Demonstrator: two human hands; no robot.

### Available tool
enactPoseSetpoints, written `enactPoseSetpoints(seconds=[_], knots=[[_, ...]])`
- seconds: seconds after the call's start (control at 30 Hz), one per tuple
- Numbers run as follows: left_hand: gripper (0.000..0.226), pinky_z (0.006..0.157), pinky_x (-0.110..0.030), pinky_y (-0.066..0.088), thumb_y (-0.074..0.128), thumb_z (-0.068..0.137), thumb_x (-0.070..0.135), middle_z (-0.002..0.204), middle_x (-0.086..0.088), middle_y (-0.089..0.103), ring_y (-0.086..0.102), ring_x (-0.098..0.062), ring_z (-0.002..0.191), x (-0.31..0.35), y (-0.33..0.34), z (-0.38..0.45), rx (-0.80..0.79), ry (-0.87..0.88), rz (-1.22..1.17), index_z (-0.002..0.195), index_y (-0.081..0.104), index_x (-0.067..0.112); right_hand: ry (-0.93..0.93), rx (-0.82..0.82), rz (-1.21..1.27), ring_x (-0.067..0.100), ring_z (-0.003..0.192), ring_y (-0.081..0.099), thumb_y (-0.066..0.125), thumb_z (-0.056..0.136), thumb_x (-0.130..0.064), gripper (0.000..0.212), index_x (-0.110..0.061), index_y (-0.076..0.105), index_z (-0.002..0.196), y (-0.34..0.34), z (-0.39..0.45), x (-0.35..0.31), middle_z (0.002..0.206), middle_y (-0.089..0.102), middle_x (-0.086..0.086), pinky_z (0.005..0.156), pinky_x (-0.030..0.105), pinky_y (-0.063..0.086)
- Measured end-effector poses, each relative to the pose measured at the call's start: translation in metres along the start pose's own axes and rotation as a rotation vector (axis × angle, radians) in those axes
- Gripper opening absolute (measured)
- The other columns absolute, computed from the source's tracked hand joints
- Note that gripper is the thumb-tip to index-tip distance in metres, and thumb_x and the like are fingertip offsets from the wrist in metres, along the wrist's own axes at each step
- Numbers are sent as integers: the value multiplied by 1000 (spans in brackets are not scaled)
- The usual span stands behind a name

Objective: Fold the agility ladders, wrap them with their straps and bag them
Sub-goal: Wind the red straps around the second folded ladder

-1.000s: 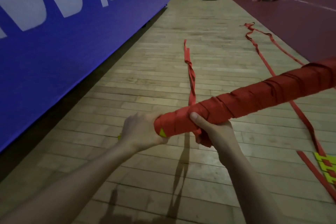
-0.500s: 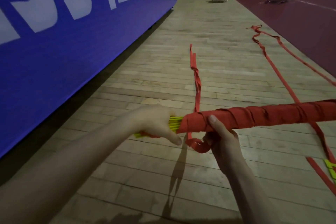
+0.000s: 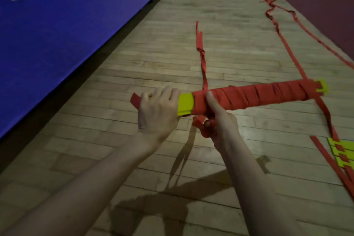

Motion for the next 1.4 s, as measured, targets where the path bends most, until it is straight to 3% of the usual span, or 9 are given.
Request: enactPoseSetpoints(seconds=[0.13,0.27,0.33,0.6,0.77,0.9,1.0,1.13,1.4], knots=[[55,72,-36,43,75,64,51,98,-1,61,59,-24,89,9,3,3,-170,106,-24,104,56,17,59,36,108,6,35,37,83,70,-32,33,-11,57,74,-10,8,12,49,42,-3,78,50,52],[50,77,-31,50,77,64,57,95,12,58,57,-10,88,-15,12,19,-998,-63,-530,101,52,35,-23,-88,62,6,35,38,74,64,-39,33,-14,54,68,-23,2,10,44,33,-6,48,27,39],[39,75,-29,51,82,64,48,87,10,57,58,-11,82,-13,12,23,-1127,-71,-628,86,52,35,-64,-145,28,8,37,38,71,68,-41,34,-11,54,71,-24,1,4,44,35,-5,43,24,39],[47,61,-29,39,68,77,51,101,4,64,63,-21,87,26,17,-13,-403,32,-183,114,56,24,98,-66,-297,22,61,64,71,59,-77,89,-2,68,106,-43,18,17,83,74,10,59,34,54],[34,47,-27,39,82,59,20,77,-1,62,59,-23,57,26,12,-29,31,182,-29,88,65,15,95,-70,-127,13,46,45,74,77,-50,47,-8,60,94,-33,21,27,71,55,10,41,21,36],[57,70,-31,44,72,73,50,104,3,58,60,-22,93,22,29,-17,-710,73,-209,117,48,25,55,-92,-46,14,57,54,77,71,-34,38,-7,60,91,-39,20,42,71,56,5,50,27,43],[36,72,-31,52,81,71,32,91,1,63,62,-20,85,14,40,-12,-1294,-202,-795,95,55,22,-67,-202,-81,16,58,55,75,73,-34,40,-1,59,89,-34,17,33,66,58,3,51,29,43],[31,61,-25,42,82,66,34,71,9,58,57,-13,69,14,37,-13,-958,-216,-788,76,54,26,-121,-244,-239,27,64,54,75,75,-48,65,10,62,100,-31,16,13,78,57,18,63,40,48],[53,60,-24,36,76,72,39,91,1,62,63,-20,77,32,18,-37,-317,12,-322,115,55,16,72,-110,-402,24,57,65,75,72,-57,59,-4,66,98,-26,0,12,69,69,6,59,35,57]])
Point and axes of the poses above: each hand's wrist, its own z-axis towards the middle knuckle, its own y-axis out of the palm, x = y × z, the point moved 5 cm from there along z, towards the middle knuckle
